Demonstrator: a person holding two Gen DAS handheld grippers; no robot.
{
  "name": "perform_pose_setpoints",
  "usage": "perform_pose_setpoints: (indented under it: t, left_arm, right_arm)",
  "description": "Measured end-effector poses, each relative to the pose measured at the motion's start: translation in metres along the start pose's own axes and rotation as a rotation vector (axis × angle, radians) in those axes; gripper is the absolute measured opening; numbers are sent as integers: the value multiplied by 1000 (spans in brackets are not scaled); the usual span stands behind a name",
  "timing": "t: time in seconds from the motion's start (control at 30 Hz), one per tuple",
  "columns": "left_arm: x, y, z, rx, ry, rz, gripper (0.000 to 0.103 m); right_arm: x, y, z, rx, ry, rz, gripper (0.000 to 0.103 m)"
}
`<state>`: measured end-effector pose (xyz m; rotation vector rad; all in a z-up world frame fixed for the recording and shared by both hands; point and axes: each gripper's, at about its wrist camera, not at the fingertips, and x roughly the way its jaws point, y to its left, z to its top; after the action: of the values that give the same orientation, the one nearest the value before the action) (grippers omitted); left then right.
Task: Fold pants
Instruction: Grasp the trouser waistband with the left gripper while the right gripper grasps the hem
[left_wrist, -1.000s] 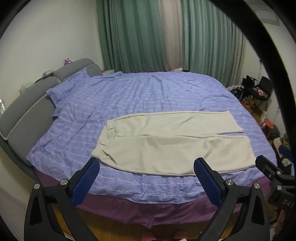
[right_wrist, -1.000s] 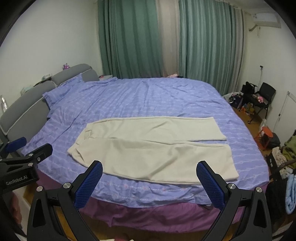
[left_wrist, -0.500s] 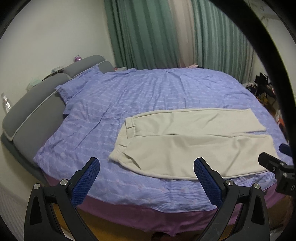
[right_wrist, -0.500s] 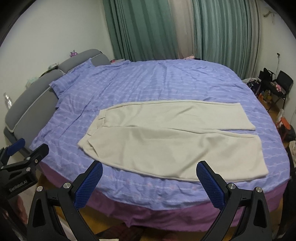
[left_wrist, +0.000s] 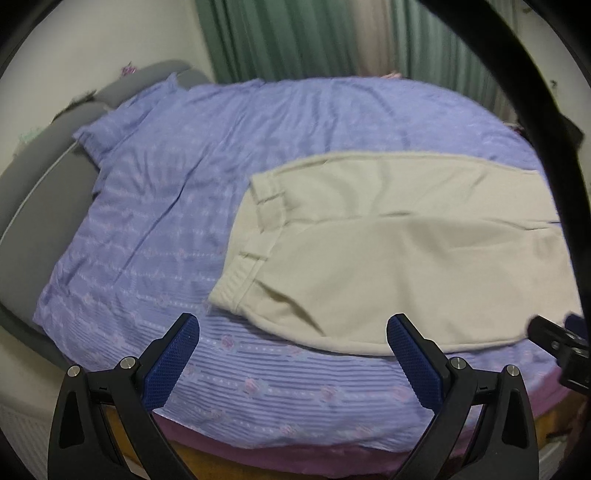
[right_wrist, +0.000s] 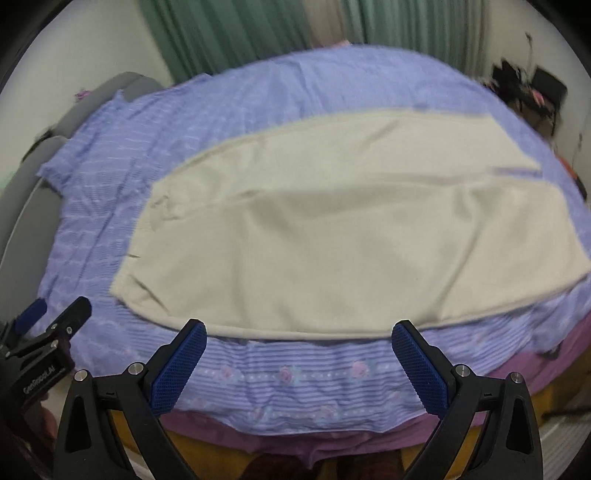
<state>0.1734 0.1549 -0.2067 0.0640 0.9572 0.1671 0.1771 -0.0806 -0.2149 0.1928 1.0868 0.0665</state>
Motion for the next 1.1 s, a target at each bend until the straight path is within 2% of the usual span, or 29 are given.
perform_pose_setpoints:
  t: [0.13,0.37,0.47,0.6,0.7,0.77,0.83,0.87,0.9,0.93,0.97,1.0,1.03,1.1]
  left_arm:
    - [45,5,-10,-19,79,-5,103]
    - [101,-4,-22,-34,148,6,103]
    - [117,-2,-26,-77,189,-29,103]
    - [136,5,-25,-134,207,-64,103]
    - [153,12,-21,-193,221,-117,103]
    - [162,14,-19,-223,232,-133,100]
    - [165,14,-17,-245,235,-151,80]
    - [167,15,-15,-252,238,-150,76]
    - [167,14,-14,-259,240,-152,70]
    - [165,15,-13,-267,241,-159,56]
    - [163,16,-12,-272,244,-158,48]
    - [161,18,-10,-272,245,-151,33]
    - [157,19,-9,-274,246,-145,23]
    - [151,24,-5,-285,249,-164,15]
  right_arm:
    - [45,-8,-11,65,53,8,99]
    - [98,-22,-28,153,141,-1,98]
    - [114,-26,-34,208,189,25,96]
    - [126,-33,-36,266,191,39,95]
    - [134,-38,-35,307,175,59,94]
    - [138,-40,-29,322,157,65,92]
    - [142,-40,-20,333,141,71,87]
    - [144,-40,-17,336,138,70,81]
    - [144,-41,-14,338,134,65,71]
    - [145,-43,-9,341,133,59,66]
    - [145,-45,-4,344,139,50,54]
    - [145,-45,-1,343,150,47,46]
    - [144,-46,2,339,156,53,41]
    - [139,-50,8,323,166,68,25]
